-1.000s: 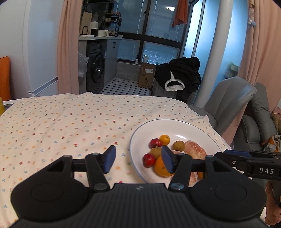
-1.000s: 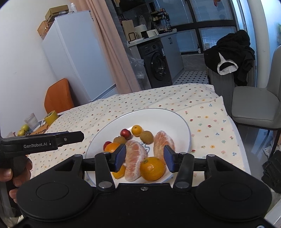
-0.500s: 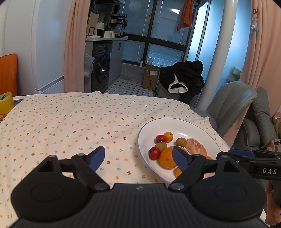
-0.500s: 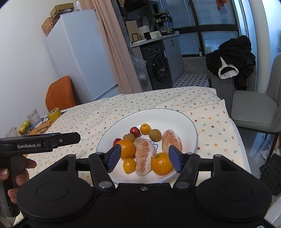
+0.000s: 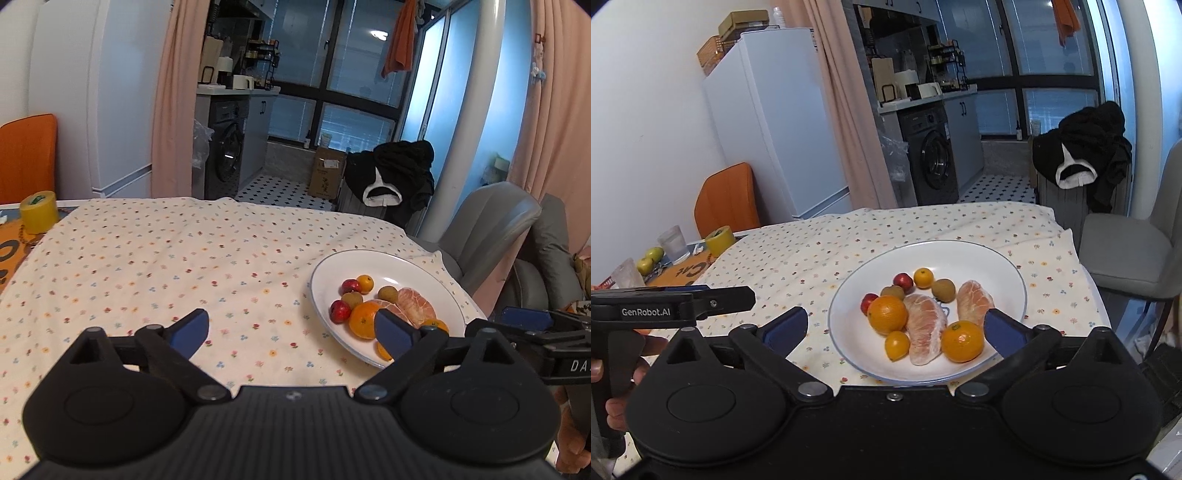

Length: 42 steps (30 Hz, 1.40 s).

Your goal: Organize fruits

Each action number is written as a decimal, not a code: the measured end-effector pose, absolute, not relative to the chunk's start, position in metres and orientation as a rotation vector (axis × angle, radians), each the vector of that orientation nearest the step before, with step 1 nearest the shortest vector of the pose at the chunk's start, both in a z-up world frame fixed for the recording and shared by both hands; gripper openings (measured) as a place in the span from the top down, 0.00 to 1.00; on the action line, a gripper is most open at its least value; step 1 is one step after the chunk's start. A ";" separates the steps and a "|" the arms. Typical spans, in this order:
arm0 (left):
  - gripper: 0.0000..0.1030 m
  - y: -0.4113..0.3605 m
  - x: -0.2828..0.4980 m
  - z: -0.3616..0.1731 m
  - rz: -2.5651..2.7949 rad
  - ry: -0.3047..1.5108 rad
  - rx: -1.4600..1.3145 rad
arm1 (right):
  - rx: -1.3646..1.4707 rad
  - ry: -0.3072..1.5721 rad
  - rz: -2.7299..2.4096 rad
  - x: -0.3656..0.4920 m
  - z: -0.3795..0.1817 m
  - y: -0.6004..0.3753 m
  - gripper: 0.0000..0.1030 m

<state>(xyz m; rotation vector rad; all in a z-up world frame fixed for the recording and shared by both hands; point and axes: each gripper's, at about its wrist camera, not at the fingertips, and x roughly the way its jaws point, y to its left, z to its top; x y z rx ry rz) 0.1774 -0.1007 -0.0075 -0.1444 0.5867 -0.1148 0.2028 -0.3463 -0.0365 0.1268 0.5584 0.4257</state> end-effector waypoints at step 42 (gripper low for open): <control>0.03 -0.049 0.073 0.027 -0.002 0.542 -0.130 | 0.119 0.514 0.419 0.132 -0.005 -0.311 0.00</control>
